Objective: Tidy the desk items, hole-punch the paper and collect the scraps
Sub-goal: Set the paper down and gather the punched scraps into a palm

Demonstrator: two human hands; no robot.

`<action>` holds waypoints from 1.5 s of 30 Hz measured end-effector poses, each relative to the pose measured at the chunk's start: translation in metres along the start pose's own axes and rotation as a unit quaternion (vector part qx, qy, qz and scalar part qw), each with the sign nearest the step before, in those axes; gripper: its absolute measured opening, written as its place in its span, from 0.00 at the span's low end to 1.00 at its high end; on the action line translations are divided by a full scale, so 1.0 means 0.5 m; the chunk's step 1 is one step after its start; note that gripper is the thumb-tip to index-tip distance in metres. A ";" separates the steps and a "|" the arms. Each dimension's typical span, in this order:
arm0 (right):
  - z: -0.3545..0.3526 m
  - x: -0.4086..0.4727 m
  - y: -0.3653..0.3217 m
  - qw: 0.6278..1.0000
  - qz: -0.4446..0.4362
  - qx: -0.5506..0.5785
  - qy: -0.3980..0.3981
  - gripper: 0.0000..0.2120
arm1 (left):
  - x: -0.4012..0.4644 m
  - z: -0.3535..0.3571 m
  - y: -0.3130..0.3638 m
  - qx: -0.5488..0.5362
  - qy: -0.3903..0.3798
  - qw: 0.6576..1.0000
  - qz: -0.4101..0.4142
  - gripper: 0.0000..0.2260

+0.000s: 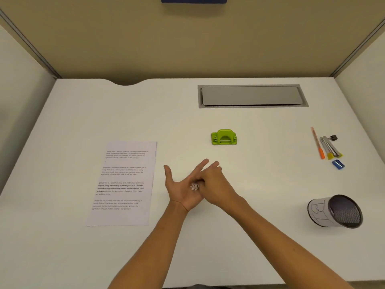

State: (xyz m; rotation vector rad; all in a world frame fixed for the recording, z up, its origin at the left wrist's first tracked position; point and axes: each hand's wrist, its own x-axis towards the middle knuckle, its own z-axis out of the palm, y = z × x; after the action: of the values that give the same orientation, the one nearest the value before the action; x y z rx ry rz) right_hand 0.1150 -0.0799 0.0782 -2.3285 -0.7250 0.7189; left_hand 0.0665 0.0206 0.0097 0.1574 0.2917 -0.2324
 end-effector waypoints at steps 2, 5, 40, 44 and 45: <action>-0.011 -0.004 -0.007 1.000 -0.014 -0.012 0.001 0.17 | -0.005 0.006 0.005 0.011 0.000 1.000 0.005 0.56; -0.030 -0.005 -0.017 0.999 -0.019 0.014 0.046 0.18 | -0.015 0.013 0.010 0.007 0.050 0.999 0.020 0.53; 0.100 0.029 0.184 0.981 -0.029 -0.123 0.146 0.20 | -0.096 -0.073 0.087 -0.069 0.020 0.993 0.098 0.53; 0.100 0.032 0.202 0.961 -0.112 -0.246 0.054 0.18 | -0.093 -0.070 0.080 -0.070 0.016 0.993 0.093 0.53; 0.105 0.024 0.210 0.951 -0.130 -0.275 0.047 0.19 | -0.091 -0.069 0.078 -0.070 0.016 0.993 0.090 0.53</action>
State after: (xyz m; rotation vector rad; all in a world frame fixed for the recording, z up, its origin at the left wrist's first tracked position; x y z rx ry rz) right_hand 0.1235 -0.1238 -0.0310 -2.6533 -1.2907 0.3057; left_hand 0.0246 0.0740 -0.0043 0.0485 0.3230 -0.0295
